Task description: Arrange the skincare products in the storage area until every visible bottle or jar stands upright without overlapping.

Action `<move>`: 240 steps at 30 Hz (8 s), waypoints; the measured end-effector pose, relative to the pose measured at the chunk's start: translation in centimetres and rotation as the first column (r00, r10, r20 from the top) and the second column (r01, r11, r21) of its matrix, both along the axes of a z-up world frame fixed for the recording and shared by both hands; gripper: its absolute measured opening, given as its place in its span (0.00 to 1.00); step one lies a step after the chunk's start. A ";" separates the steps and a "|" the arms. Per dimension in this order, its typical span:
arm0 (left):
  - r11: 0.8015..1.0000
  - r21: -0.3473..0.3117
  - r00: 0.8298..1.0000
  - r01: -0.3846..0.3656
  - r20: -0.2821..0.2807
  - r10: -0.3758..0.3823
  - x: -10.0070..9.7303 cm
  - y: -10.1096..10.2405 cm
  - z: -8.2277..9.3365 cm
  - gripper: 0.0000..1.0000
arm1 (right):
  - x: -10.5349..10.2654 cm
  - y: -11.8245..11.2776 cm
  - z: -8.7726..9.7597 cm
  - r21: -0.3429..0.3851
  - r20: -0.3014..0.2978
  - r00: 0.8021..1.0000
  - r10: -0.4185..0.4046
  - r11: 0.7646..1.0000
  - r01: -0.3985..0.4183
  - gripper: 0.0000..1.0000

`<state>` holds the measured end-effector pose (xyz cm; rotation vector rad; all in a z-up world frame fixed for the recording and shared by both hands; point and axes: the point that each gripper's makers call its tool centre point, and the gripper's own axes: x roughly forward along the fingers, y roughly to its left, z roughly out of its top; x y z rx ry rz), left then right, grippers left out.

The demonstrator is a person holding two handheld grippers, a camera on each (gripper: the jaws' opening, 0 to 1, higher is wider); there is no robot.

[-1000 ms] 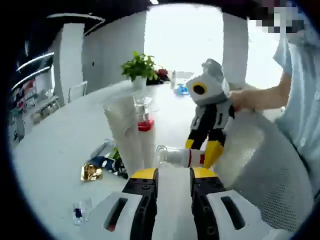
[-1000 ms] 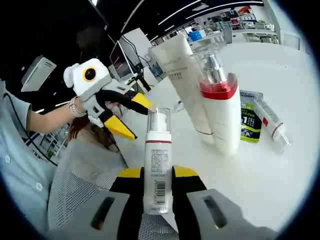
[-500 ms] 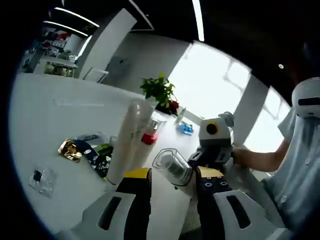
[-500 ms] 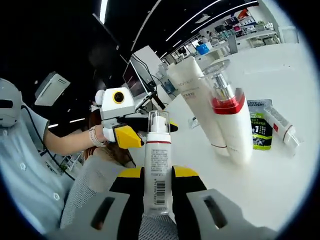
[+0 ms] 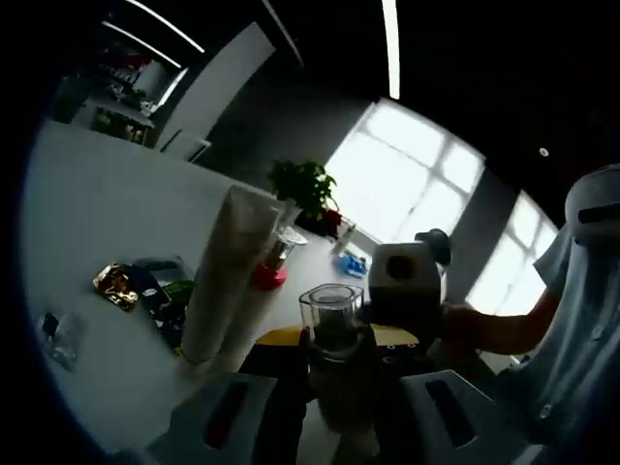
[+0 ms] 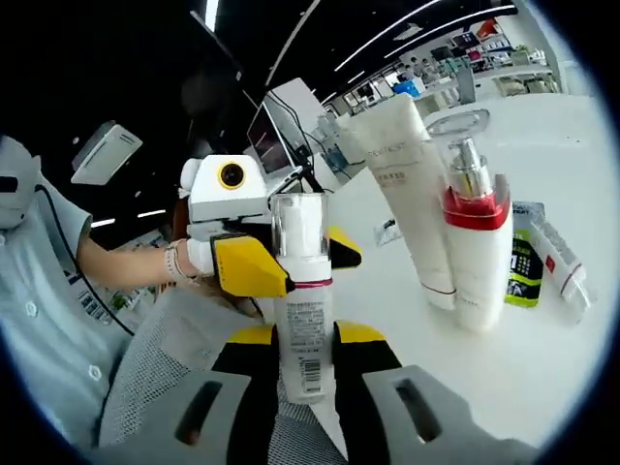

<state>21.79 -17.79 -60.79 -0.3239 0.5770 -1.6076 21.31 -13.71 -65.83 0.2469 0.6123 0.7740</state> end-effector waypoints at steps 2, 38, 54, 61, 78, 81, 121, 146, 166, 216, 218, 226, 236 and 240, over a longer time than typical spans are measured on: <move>1.000 0.023 0.998 -0.014 0.067 0.013 0.2 0.0 -0.4 0.19 | 0.5 -0.4 -0.7 -0.075 0.005 1.000 -0.018 0.997 0.018 0.22; 0.979 0.112 0.841 -0.167 0.534 0.082 2.2 -1.1 -4.3 0.18 | 3.8 -3.1 3.1 -0.098 0.248 0.925 -0.289 0.942 0.321 0.23; 0.981 0.120 0.800 -0.153 0.597 0.052 2.1 -1.2 -4.8 0.19 | 3.8 -2.9 2.6 -0.186 0.306 0.924 -0.231 0.937 0.296 0.22; 0.979 0.134 0.782 -0.153 0.622 0.037 2.5 -1.1 -4.9 0.23 | 4.0 -3.4 2.7 -0.195 0.322 0.915 -0.245 0.928 0.317 0.22; 0.961 0.237 0.785 -0.144 0.618 -0.035 2.3 -0.8 -6.9 0.19 | 4.0 -3.7 2.5 -0.201 0.315 0.912 -0.263 0.921 0.335 0.23; 0.959 0.242 0.774 -0.149 0.632 -0.040 2.4 -0.7 -7.0 0.20 | 4.0 -3.9 2.3 -0.205 0.312 0.912 -0.268 0.918 0.340 0.24; 0.883 0.442 0.733 -0.154 0.651 -0.198 3.0 -1.4 -9.6 0.04 | 3.3 -7.1 -4.1 -0.458 0.081 0.993 -0.086 0.881 0.114 0.13; 0.883 0.439 0.773 -0.165 0.613 -0.160 3.3 -1.7 -9.8 0.02 | 3.7 -7.6 -4.5 -0.475 0.069 0.993 -0.099 0.872 0.120 0.12; 0.887 0.421 0.800 -0.192 0.591 -0.107 3.6 0.4 -7.4 0.04 | 2.2 -8.4 -2.3 -0.472 0.087 0.989 -0.121 0.869 0.148 0.20; 0.874 0.379 0.857 -0.304 0.510 0.077 4.1 6.4 -2.0 0.94 | 0.4 -9.8 3.5 -0.434 0.189 0.967 -0.170 0.869 0.238 0.97; 0.873 0.382 0.861 -0.304 0.503 0.079 4.1 6.4 -2.2 0.97 | 0.4 -9.9 3.2 -0.431 0.175 0.970 -0.169 0.873 0.230 0.99; 0.873 0.381 0.863 -0.305 0.498 0.084 4.4 6.8 -2.2 0.97 | 0.7 -10.7 2.7 -0.430 0.155 0.974 -0.163 0.877 0.215 1.00; 0.881 0.355 0.868 -0.314 0.484 0.115 4.7 6.7 -2.2 0.95 | 2.9 -14.4 2.0 -0.368 0.116 0.963 -0.244 0.890 0.270 0.96; 0.877 0.356 0.866 -0.322 0.485 0.121 5.0 6.7 -2.4 0.93 | 3.4 -15.7 1.1 -0.439 0.107 0.966 -0.235 0.861 0.258 0.94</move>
